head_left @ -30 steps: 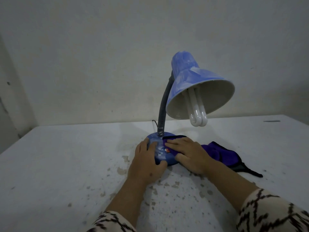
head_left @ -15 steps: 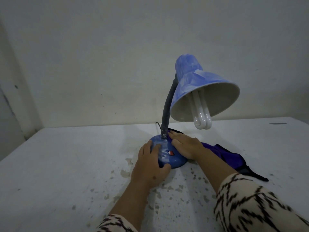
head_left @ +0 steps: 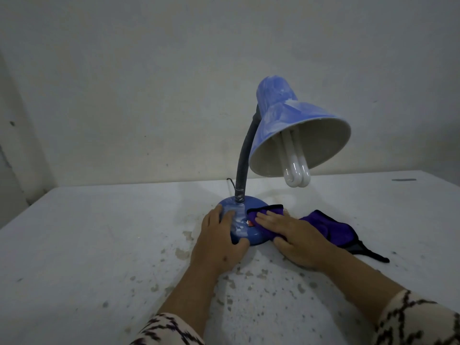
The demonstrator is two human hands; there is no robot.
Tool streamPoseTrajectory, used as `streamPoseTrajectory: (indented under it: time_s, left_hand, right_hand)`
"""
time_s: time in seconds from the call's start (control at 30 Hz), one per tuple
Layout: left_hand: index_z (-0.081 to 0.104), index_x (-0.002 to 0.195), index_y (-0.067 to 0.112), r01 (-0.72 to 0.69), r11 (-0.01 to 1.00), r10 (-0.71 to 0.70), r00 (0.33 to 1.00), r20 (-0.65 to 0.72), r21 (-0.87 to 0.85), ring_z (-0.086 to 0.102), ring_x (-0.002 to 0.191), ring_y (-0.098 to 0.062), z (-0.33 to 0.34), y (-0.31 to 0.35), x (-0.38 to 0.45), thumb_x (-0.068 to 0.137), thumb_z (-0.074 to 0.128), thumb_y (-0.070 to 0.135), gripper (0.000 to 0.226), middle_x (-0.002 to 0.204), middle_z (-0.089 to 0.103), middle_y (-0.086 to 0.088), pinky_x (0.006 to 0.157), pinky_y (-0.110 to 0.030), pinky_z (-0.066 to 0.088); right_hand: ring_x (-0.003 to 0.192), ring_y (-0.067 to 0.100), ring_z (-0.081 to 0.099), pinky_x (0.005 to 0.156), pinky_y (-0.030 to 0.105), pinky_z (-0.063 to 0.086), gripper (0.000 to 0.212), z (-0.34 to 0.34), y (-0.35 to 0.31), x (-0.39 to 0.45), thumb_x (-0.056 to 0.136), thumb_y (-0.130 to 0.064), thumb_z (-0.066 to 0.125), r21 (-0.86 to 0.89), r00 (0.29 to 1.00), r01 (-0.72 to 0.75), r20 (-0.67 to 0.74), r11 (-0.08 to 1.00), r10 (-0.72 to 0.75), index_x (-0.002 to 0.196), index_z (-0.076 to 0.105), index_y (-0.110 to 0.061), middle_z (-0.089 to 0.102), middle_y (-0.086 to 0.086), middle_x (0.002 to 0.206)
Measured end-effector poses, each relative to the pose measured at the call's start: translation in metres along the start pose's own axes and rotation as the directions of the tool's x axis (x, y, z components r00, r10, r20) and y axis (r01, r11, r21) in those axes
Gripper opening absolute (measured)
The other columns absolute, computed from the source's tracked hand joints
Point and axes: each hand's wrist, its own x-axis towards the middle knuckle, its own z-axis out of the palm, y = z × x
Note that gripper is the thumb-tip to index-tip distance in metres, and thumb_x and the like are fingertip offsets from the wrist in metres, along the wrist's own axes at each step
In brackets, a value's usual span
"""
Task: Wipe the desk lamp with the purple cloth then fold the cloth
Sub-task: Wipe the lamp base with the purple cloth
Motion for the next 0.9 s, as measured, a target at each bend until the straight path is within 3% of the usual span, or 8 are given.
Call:
streamPoseTrajectory:
  time_s: [0.23,0.33,0.5,0.6,0.77,0.9]
  left_hand:
    - [0.024,0.144,0.023,0.009,1.0,-0.009,1.0,0.004,0.007,0.01,0.142,-0.021,0.0,0.001,0.001,0.081,0.057,0.036,0.073,0.155,0.012,-0.002,0.113,-0.033,0.018]
    - [0.023,0.144,0.023,-0.001,1.0,0.001,1.0,0.002,0.01,0.01,0.142,-0.021,0.0,0.001,0.001,0.08,0.056,0.035,0.073,0.155,0.013,-0.004,0.114,-0.034,0.017]
    - [0.024,0.144,0.024,-0.006,1.0,0.006,1.0,0.003,0.004,0.01,0.142,-0.02,-0.002,0.002,0.0,0.081,0.056,0.035,0.071,0.156,0.012,-0.002,0.114,-0.032,0.016]
    - [0.023,0.145,0.023,0.009,1.0,-0.009,1.0,0.011,-0.002,0.008,0.142,-0.019,-0.002,0.002,0.0,0.082,0.056,0.035,0.072,0.156,0.011,-0.001,0.114,-0.031,0.016]
    - [0.023,0.144,0.022,0.001,1.0,-0.001,1.0,0.012,0.005,0.009,0.142,-0.02,-0.002,0.003,0.0,0.081,0.056,0.035,0.072,0.155,0.012,-0.002,0.113,-0.032,0.018]
    - [0.025,0.143,0.021,-0.016,1.0,0.016,1.0,0.002,0.012,0.011,0.141,-0.021,-0.002,0.002,-0.001,0.081,0.057,0.031,0.071,0.154,0.015,-0.004,0.113,-0.032,0.018]
  right_hand:
    - [0.143,0.013,0.013,0.114,0.029,0.014,0.054,0.008,-0.02,0.01,0.093,-0.01,0.037,-0.069,0.992,-0.112,-0.066,0.991,0.107,0.144,0.023,-0.019,0.02,-0.003,0.154]
    - [0.143,0.011,0.01,0.111,0.024,0.018,0.057,0.011,-0.022,0.001,0.093,-0.009,0.037,-0.096,0.999,-0.026,-0.047,0.995,0.022,0.145,0.019,-0.02,0.018,-0.006,0.155]
    - [0.141,0.003,0.0,0.112,0.014,0.001,0.058,0.005,-0.005,-0.019,0.092,-0.012,0.037,-0.184,0.981,0.191,0.074,0.964,-0.18,0.145,0.017,-0.025,0.008,-0.014,0.152]
    - [0.135,-0.008,-0.007,0.106,0.006,-0.006,0.054,-0.003,0.012,-0.026,0.093,-0.019,0.038,-0.234,0.973,0.223,0.118,0.946,-0.2,0.143,0.021,-0.03,0.0,-0.024,0.145]
    - [0.135,-0.005,-0.008,0.104,0.007,-0.01,0.047,-0.001,0.017,-0.028,0.098,-0.034,0.03,-0.285,0.977,0.212,0.082,0.935,-0.197,0.143,0.02,-0.028,0.0,-0.022,0.143]
    - [0.136,-0.001,-0.01,0.109,0.019,-0.006,0.05,0.006,-0.003,-0.025,0.094,-0.042,0.023,-0.294,0.957,0.29,0.086,0.911,-0.277,0.143,0.024,-0.032,0.004,-0.022,0.145]
